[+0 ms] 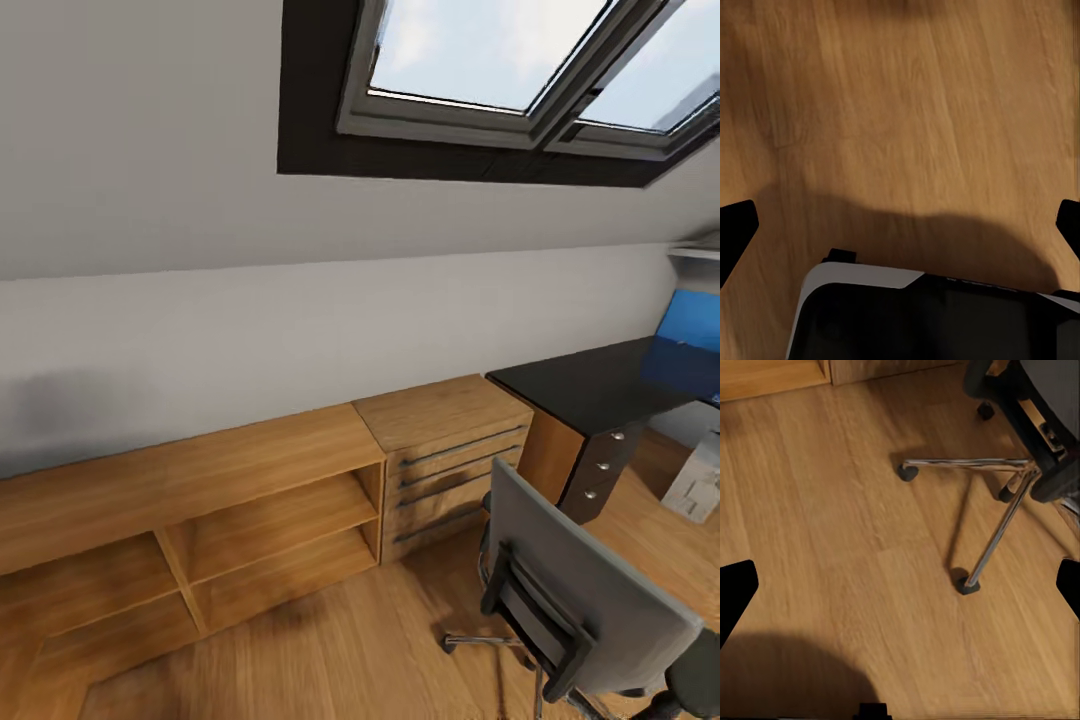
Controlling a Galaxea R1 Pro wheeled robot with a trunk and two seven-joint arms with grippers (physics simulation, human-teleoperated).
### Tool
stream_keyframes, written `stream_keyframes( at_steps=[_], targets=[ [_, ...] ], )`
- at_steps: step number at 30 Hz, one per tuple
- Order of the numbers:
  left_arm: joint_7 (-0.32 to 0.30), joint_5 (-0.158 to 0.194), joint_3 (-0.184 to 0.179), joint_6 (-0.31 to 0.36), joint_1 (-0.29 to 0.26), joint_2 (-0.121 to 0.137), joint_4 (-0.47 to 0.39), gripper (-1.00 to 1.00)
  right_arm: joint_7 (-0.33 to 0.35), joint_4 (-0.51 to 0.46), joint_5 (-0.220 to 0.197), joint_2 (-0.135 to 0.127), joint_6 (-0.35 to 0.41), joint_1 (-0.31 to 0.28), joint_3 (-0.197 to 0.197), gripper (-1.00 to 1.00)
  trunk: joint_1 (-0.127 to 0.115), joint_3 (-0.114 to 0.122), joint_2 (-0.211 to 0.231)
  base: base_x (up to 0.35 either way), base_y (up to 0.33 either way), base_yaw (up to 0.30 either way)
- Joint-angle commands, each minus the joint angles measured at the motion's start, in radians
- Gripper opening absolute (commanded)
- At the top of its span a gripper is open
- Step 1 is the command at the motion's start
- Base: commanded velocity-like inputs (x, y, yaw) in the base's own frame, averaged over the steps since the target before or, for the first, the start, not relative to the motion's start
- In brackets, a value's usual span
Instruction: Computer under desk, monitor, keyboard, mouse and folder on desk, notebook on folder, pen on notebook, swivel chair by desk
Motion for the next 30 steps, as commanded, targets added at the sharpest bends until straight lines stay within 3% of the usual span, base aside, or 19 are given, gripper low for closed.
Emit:
stream_keyframes(
  at_steps=[1,23,30],
  targets=[
    [-0.005,0.004,0.005,0.000,0.000,-0.001,-0.002,1.00,-0.005,0.003,-0.003,0.000,-0.003,-0.001,0.009,1.00,0.001,-0.002,-0.002,0.000,0.000,-0.264],
    [-0.005,0.004,0.005,-0.001,0.000,-0.001,-0.002,1.00,-0.005,0.002,-0.003,0.001,-0.003,-0.001,0.009,1.00,0.001,-0.002,-0.002,0.000,0.001,-0.273],
    [-0.005,0.004,0.005,-0.001,0.000,-0.001,-0.002,1.00,-0.005,0.003,-0.003,0.002,-0.003,-0.001,0.009,1.00,0.001,-0.002,-0.002,0.000,0.155,-0.275]
  ],
)
